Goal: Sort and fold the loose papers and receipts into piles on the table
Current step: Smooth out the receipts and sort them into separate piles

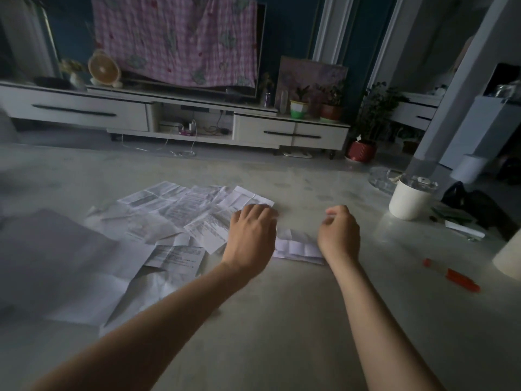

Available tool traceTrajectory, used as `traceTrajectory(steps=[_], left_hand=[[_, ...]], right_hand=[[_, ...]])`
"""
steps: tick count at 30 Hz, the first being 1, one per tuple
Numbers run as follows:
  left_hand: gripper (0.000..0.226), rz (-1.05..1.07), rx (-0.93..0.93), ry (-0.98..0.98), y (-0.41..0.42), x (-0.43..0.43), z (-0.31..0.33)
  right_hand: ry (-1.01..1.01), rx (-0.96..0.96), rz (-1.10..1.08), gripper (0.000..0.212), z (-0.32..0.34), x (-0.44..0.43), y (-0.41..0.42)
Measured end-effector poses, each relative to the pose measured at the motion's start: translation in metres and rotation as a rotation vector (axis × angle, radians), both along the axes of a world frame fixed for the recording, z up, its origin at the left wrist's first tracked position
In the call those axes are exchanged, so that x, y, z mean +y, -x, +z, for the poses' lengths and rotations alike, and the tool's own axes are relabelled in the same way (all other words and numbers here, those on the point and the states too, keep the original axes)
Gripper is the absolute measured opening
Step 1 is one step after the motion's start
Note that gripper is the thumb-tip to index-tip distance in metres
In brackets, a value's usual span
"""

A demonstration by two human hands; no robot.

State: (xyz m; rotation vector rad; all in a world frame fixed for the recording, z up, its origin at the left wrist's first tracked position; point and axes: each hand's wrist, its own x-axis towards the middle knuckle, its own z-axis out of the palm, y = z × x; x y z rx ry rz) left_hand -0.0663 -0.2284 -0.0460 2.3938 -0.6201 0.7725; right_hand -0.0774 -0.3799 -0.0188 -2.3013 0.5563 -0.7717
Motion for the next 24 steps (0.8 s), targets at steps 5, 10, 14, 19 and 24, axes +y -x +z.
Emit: traceTrajectory(steps=[5, 10, 14, 19, 24], left_hand=[[0.034, 0.013, 0.069, 0.006, 0.028, 0.066, 0.018], [0.058, 0.273, 0.239, -0.16, 0.059, 0.157, 0.017], [0.099, 0.446, 0.541, -0.308, 0.077, 0.19, 0.005], [0.075, 0.394, 0.645, -0.309, 0.083, 0.206, -0.011], [0.021, 0.327, 0.404, -0.059, 0.088, 0.21, 0.008]], right_hand=[[0.028, -0.113, 0.207, 0.022, 0.019, 0.043, 0.005], [0.052, -0.044, 0.587, 0.019, 0.01, 0.107, 0.015], [0.09, 0.102, 0.811, 0.019, -0.002, 0.138, 0.023], [0.098, 0.154, 0.932, 0.017, -0.01, 0.152, 0.041], [-0.025, 0.121, 0.93, 0.013, -0.015, 0.15, 0.045]])
